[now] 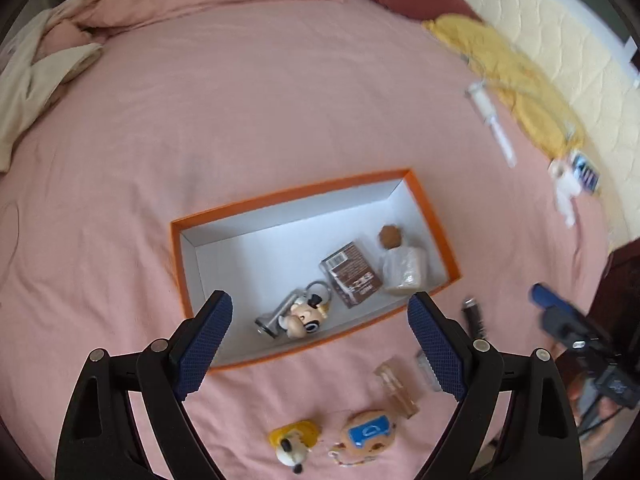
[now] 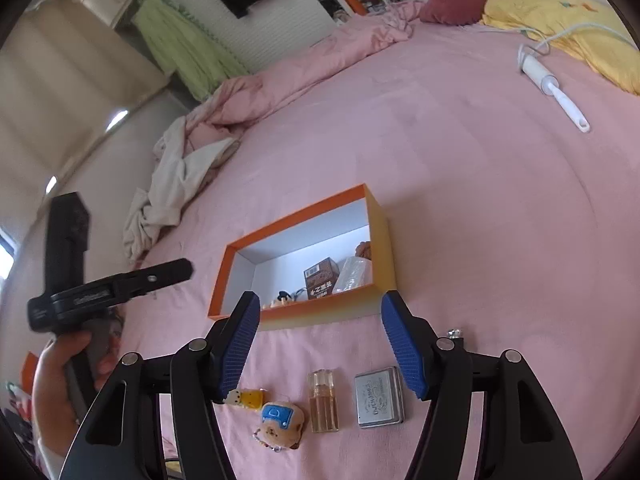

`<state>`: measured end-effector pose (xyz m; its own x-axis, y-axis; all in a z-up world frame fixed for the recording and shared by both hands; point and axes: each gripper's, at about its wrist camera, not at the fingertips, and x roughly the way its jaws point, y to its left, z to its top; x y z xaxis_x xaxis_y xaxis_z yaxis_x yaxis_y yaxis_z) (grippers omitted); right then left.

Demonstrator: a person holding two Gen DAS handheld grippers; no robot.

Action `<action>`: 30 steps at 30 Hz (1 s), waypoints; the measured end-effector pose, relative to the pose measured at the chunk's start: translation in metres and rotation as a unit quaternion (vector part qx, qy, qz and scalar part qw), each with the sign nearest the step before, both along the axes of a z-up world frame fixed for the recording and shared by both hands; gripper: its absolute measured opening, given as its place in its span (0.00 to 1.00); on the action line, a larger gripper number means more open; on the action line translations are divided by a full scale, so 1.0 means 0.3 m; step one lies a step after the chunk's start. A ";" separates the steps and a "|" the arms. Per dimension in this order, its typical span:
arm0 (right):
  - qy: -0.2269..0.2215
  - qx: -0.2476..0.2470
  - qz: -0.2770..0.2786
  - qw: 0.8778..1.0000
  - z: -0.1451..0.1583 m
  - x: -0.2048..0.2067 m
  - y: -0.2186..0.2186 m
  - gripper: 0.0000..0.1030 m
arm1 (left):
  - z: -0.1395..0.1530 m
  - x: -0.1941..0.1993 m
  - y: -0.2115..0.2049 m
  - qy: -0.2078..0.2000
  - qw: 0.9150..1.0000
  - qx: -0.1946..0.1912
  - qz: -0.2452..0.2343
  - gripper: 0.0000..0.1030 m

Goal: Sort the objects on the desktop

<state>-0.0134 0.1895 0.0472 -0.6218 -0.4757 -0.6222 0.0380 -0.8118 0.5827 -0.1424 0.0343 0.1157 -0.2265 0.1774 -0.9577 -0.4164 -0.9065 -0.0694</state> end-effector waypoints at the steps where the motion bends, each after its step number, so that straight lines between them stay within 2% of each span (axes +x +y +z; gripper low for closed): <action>1: -0.001 -0.005 -0.008 1.000 -0.002 -0.001 0.022 0.61 | -0.056 -0.016 0.036 -0.012 0.999 -0.047 -0.016 0.87; 2: -0.002 -0.010 -0.015 1.000 -0.004 -0.002 0.044 0.61 | -0.108 -0.030 0.067 -0.022 0.995 -0.088 -0.029 0.87; 3: -0.003 -0.014 -0.023 1.000 -0.007 -0.002 0.065 0.61 | -0.148 -0.038 0.083 -0.029 0.993 -0.110 -0.035 0.87; 7: -0.017 -0.024 -0.047 0.998 -0.035 0.000 0.131 0.61 | -0.256 -0.072 0.107 -0.075 0.991 -0.107 -0.036 0.87; 10: -0.024 -0.034 -0.058 0.997 -0.056 0.007 0.166 0.61 | -0.308 -0.093 0.096 -0.117 0.989 -0.087 -0.026 0.88; 13: -0.029 -0.028 -0.065 0.997 -0.070 0.014 0.177 0.61 | -0.365 -0.106 0.072 -0.188 0.981 -0.047 -0.022 0.87; 15: -0.032 -0.027 -0.069 0.997 -0.079 0.018 0.180 0.61 | -0.386 -0.123 0.042 -0.213 0.977 -0.018 -0.014 0.87; 16: -0.034 -0.027 -0.070 0.997 -0.082 0.017 0.181 0.61 | -0.385 -0.130 0.026 -0.218 0.976 -0.011 -0.008 0.82; 18: -0.035 -0.028 -0.069 0.997 -0.082 0.019 0.179 0.61 | -0.378 -0.139 0.000 -0.219 0.975 -0.021 -0.003 0.62; 19: -0.034 -0.028 -0.069 0.997 -0.079 0.020 0.176 0.61 | -0.373 -0.142 -0.013 -0.217 0.976 -0.031 -0.001 0.47; 23: -0.031 -0.021 -0.062 0.997 -0.071 0.016 0.163 0.62 | -0.372 -0.125 -0.031 -0.207 0.978 -0.033 0.006 0.45; 26: -0.030 -0.023 -0.059 0.998 -0.067 0.015 0.159 0.63 | -0.374 -0.093 0.003 -0.183 0.981 -0.063 -0.015 0.45; 30: -0.029 -0.025 -0.058 0.998 -0.061 0.017 0.158 0.63 | -0.331 -0.091 -0.038 -0.156 0.987 -0.038 0.016 0.43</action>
<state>-0.0082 0.2369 0.0290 -0.6385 -0.4341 -0.6355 -0.0892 -0.7785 0.6213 -0.1698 0.0230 0.0163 0.0769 0.0997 -0.9920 -0.3558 -0.9267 -0.1207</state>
